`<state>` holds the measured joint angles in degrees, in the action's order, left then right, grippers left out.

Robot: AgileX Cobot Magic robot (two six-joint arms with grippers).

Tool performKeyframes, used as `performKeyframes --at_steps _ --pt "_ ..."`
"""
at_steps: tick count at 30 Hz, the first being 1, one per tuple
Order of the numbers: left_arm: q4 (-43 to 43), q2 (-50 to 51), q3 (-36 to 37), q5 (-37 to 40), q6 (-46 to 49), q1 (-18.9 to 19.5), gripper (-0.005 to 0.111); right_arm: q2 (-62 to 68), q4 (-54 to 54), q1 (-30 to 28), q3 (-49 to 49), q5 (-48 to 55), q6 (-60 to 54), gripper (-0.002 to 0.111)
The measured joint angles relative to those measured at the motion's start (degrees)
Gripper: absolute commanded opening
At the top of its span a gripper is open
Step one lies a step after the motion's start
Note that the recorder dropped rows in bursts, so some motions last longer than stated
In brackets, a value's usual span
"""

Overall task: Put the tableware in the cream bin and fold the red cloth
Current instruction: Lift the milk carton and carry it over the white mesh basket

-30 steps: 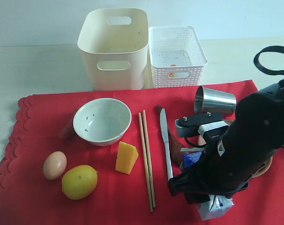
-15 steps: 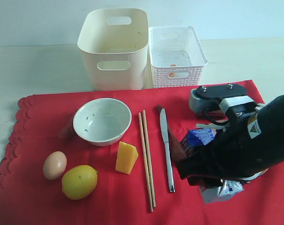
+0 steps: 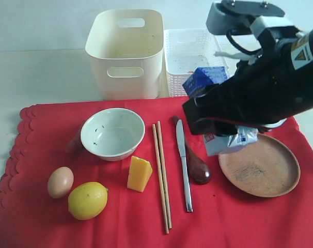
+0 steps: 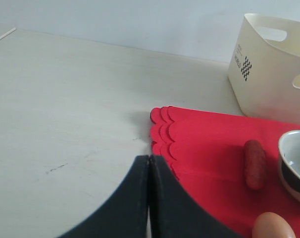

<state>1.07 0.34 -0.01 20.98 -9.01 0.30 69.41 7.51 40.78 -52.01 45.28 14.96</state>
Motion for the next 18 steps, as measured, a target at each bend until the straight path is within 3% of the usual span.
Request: performKeyframes --at_steps 9,18 --pt "0.0 0.0 0.0 0.0 0.0 0.0 0.000 1.0 -11.2 0.0 -8.7 2.8 0.1 0.000" --pt "0.0 0.0 0.0 0.0 0.0 0.0 0.000 17.2 -25.1 0.0 -25.7 8.2 -0.2 0.000"
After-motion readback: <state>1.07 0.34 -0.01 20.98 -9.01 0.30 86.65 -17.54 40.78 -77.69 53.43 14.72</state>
